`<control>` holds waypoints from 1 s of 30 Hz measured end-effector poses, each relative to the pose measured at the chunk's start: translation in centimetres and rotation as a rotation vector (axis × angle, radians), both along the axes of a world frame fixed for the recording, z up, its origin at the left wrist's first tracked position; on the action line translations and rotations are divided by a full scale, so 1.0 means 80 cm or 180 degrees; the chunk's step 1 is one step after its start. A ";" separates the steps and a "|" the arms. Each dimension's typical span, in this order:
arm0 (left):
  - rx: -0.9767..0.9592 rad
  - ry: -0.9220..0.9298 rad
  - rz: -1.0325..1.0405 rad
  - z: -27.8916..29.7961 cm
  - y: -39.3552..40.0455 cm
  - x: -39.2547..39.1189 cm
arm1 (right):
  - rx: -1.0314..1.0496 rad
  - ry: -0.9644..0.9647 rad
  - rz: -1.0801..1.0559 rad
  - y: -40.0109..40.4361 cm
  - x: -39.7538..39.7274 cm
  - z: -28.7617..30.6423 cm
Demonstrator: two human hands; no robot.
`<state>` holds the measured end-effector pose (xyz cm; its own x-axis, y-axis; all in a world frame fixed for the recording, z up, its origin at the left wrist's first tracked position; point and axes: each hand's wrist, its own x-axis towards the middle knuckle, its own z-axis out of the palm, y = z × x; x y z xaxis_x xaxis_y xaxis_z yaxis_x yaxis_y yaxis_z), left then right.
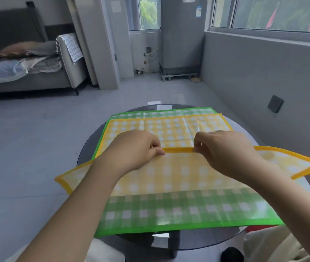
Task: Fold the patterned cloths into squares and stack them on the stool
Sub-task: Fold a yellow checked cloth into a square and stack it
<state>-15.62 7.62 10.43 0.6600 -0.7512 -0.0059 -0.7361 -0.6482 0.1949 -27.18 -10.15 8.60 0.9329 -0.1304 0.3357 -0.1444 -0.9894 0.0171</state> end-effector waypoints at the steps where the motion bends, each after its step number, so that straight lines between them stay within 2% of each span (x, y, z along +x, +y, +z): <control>1: -0.0020 -0.0137 0.0039 -0.004 -0.009 0.010 | 0.0002 -0.0054 0.0007 -0.008 0.014 -0.005; 7: -0.0129 -0.0686 0.0190 -0.071 -0.054 0.065 | 0.0207 -0.0180 -0.0067 -0.049 0.091 -0.063; 10: -0.0213 -0.0571 0.0266 -0.104 -0.069 0.085 | 0.0215 -0.0198 -0.0127 -0.061 0.120 -0.084; 15: -0.0337 -0.0354 0.0261 -0.142 -0.084 0.106 | 0.0398 0.0171 -0.0223 -0.076 0.146 -0.123; 20: -0.0514 -0.0397 0.0342 -0.159 -0.090 0.117 | 0.0518 -0.0013 -0.0301 -0.074 0.151 -0.140; 25: -0.0752 -0.0385 0.0454 -0.164 -0.094 0.102 | 0.0591 -0.0081 -0.0443 -0.073 0.156 -0.147; 30: -0.0615 -0.0319 0.0421 -0.169 -0.088 0.064 | 0.0593 -0.0082 -0.0607 -0.068 0.159 -0.145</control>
